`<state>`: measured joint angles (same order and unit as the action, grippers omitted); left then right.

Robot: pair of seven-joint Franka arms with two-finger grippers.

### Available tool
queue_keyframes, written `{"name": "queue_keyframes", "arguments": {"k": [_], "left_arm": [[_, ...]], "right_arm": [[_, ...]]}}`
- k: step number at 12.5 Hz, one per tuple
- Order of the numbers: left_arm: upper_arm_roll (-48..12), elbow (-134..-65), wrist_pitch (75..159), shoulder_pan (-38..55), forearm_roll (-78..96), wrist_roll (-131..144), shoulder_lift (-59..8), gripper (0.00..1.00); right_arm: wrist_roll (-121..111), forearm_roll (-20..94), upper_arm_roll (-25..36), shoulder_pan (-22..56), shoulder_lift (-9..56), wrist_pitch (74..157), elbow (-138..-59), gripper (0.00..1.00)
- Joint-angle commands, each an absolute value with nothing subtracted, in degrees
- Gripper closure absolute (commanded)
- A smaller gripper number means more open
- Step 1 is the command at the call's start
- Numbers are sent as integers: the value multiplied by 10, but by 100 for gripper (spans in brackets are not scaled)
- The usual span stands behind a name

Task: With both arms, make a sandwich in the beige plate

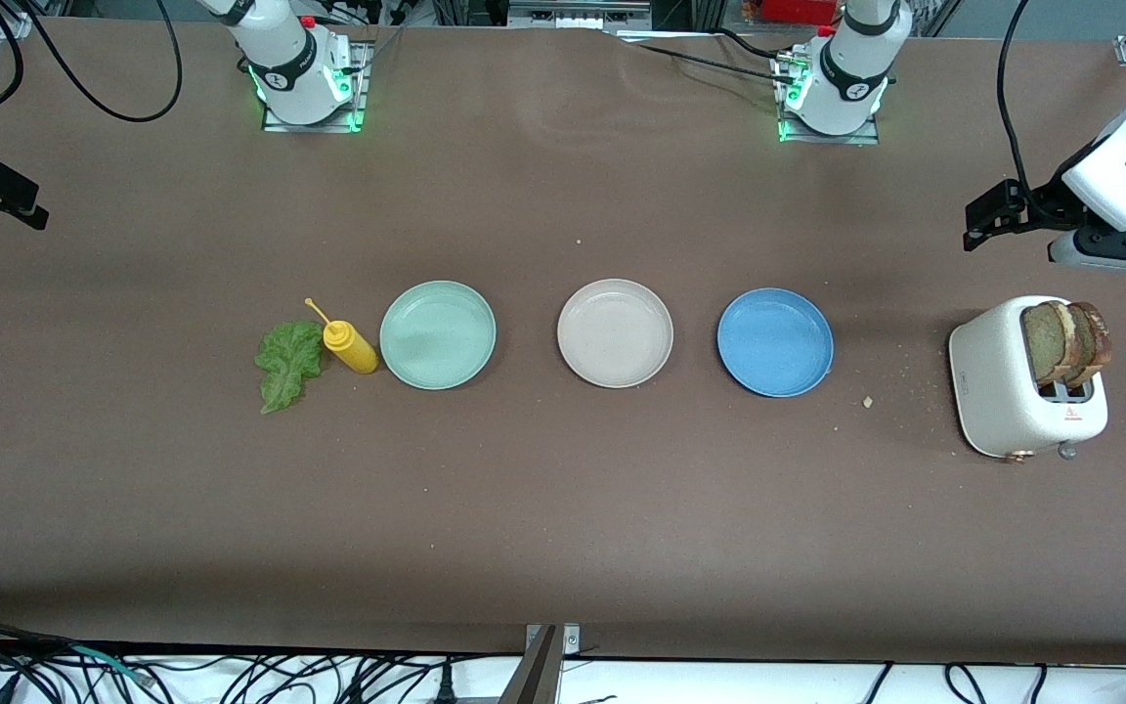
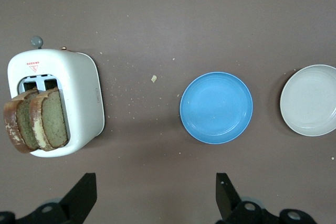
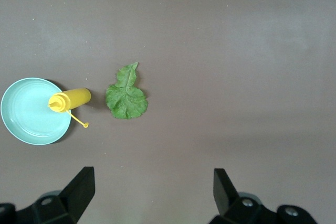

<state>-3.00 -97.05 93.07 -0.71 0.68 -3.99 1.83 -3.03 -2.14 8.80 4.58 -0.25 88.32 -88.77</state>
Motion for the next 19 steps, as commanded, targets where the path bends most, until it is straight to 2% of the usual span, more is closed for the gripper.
{"name": "queue_keyframes", "arguments": {"k": [1,11,19], "left_arm": [[-32,-972,927,-10,-4,-54,24,0],[-29,-962,929,-13,-5,-53,12,0],[-29,-926,933,-31,-6,-53,-46,0]], "right_arm": [[-34,-25,85,41,0,868,-873,0],[-34,-25,85,41,-1,865,-872,0],[-35,-25,86,42,-1,864,-873,0]]}}
